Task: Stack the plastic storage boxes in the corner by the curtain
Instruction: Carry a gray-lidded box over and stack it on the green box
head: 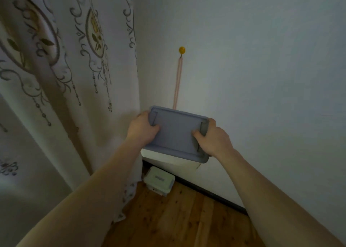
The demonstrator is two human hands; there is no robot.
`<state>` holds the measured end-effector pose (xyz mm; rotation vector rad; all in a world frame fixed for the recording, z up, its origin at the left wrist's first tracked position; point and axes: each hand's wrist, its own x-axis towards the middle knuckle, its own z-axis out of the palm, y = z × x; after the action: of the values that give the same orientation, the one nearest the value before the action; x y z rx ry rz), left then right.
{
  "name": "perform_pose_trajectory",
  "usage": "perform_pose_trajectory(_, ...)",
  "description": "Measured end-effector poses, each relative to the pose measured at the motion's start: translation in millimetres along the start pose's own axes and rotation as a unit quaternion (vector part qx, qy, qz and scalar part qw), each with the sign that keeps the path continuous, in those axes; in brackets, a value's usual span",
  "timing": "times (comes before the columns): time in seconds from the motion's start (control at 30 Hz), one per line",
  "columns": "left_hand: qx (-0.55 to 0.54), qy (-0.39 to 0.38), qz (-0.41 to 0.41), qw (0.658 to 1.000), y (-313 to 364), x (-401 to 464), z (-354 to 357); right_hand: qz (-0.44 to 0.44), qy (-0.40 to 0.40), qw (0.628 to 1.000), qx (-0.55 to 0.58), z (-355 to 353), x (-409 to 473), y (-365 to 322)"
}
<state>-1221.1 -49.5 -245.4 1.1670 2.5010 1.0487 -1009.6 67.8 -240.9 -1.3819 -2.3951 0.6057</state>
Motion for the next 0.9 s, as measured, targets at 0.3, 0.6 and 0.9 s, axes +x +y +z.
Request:
perform_pose_trajectory(0.3, -0.001, -0.04, -0.02, 0.999, -43.9, 49.5, 23.0, 0.019, -0.032, 0.999, -0.01, 48.0, 46.1, -6.7)
perform_pose_trajectory(0.6, 0.03, -0.081, -0.022, 0.996, -77.9, 125.0, 64.5, 0.048, -0.074, 0.996, 0.002, 102.4, 120.2, 8.1)
perform_pose_trajectory(0.9, 0.014, -0.095, -0.049, 0.994, -110.1, 190.7, 119.6, 0.068, -0.096, 0.993, -0.007, 158.0, 187.5, 33.5)
